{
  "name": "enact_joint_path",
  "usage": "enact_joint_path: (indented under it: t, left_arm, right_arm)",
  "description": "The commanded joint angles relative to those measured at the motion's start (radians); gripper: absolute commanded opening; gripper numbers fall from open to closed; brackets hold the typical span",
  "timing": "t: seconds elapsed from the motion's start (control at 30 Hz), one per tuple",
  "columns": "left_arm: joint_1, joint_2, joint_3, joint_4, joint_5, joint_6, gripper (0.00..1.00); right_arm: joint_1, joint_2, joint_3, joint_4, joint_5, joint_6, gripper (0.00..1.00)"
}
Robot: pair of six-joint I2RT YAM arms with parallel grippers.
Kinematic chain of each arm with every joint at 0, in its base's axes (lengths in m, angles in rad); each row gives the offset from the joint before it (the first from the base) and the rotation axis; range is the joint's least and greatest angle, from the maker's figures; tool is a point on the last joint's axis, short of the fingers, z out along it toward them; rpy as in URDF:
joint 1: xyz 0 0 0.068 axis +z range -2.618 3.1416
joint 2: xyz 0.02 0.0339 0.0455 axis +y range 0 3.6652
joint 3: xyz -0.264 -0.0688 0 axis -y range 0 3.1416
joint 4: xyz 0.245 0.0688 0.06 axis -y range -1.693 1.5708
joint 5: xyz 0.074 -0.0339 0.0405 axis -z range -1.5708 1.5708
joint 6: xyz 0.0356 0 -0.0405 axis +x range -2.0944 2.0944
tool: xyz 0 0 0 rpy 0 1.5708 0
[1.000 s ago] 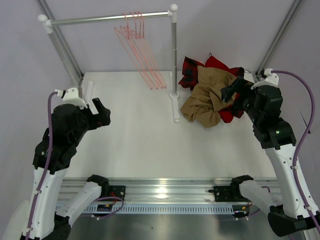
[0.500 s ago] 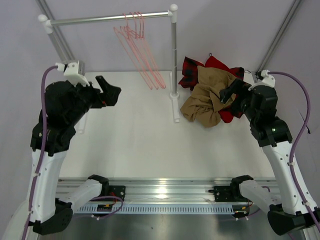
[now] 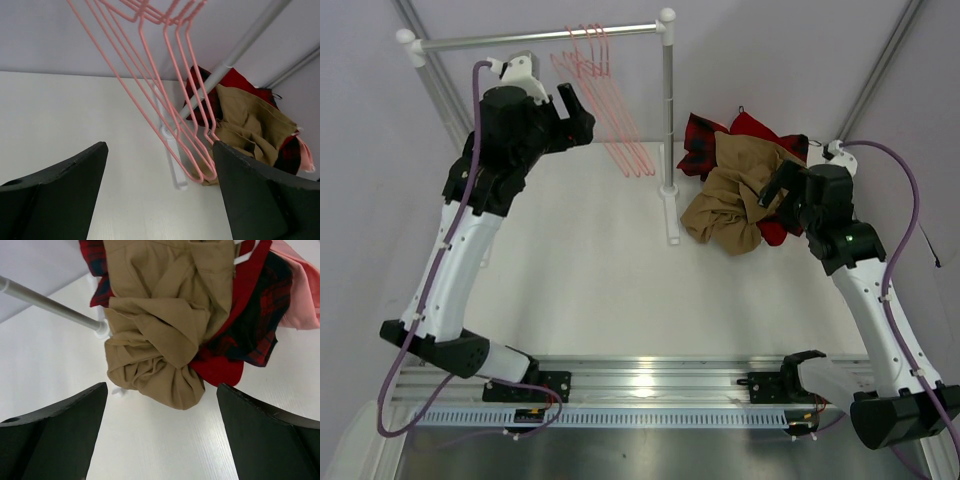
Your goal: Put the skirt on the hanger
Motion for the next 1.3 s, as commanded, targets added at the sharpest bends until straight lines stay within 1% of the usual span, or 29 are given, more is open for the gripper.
enact_joint_path:
  t: [0.0,0.07,0.17,0.27,0.37,0.47,0.6,0.7,0.8,0.93,1.07,1.1,1.13,1.23,1.27]
  left_arm:
    - [-0.007,0.049,0.092,0.010,-0.132,-0.022,0.91]
    - [-0.007,0.100,0.114,0.010,-0.157,-0.024,0.89]
    - [-0.014,0.158,0.161,0.019,-0.160,-0.022,0.89]
    - [-0.030,0.216,0.221,0.007,-0.197,-0.016,0.88]
    - [-0.034,0.255,0.257,-0.005,-0.217,-0.015,0.87]
    - [-0.034,0.269,0.260,-0.002,-0.249,-0.015,0.85]
    - [-0.034,0.296,0.267,0.000,-0.254,-0.012,0.84]
    - [-0.034,0.290,0.271,0.000,-0.219,-0.006,0.88]
    - [-0.034,0.257,0.271,-0.004,-0.171,0.022,0.93]
    - [-0.034,0.162,0.217,-0.007,-0.100,0.051,0.99]
    - [-0.034,0.076,0.151,-0.056,-0.030,0.088,0.99]
    - [-0.034,0.054,0.140,-0.065,-0.016,0.099,0.99]
    - [-0.034,0.031,0.086,-0.079,0.019,0.111,0.99]
    - [-0.034,-0.079,-0.004,-0.085,0.064,0.148,1.00]
    - [-0.034,-0.111,-0.091,-0.068,0.078,0.155,1.00]
  right_arm:
    - [-0.021,-0.003,0.040,-0.028,0.035,0.023,0.99]
    - [-0.032,-0.012,0.034,-0.035,0.035,0.025,0.99]
    - [-0.056,-0.020,0.028,-0.041,0.036,0.025,0.99]
    - [-0.087,-0.017,0.028,-0.057,0.039,0.031,0.99]
    - [-0.133,-0.002,0.026,-0.074,0.006,0.037,0.99]
    - [-0.174,0.006,0.022,-0.071,-0.053,0.037,0.99]
    - [-0.187,0.003,0.002,-0.054,-0.067,0.040,0.99]
    - [-0.188,0.000,-0.032,-0.022,-0.082,0.046,0.99]
    - [-0.190,0.011,-0.087,0.044,-0.091,0.064,0.99]
    - [-0.190,0.098,-0.129,0.138,-0.120,0.098,0.99]
    - [-0.190,0.202,-0.136,0.265,-0.175,0.106,0.97]
    - [-0.190,0.221,-0.135,0.290,-0.189,0.101,0.95]
    - [-0.188,0.254,-0.133,0.334,-0.198,0.098,0.95]
    - [-0.181,0.299,-0.130,0.399,-0.199,0.083,0.92]
    - [-0.177,0.334,-0.129,0.425,-0.189,0.080,0.91]
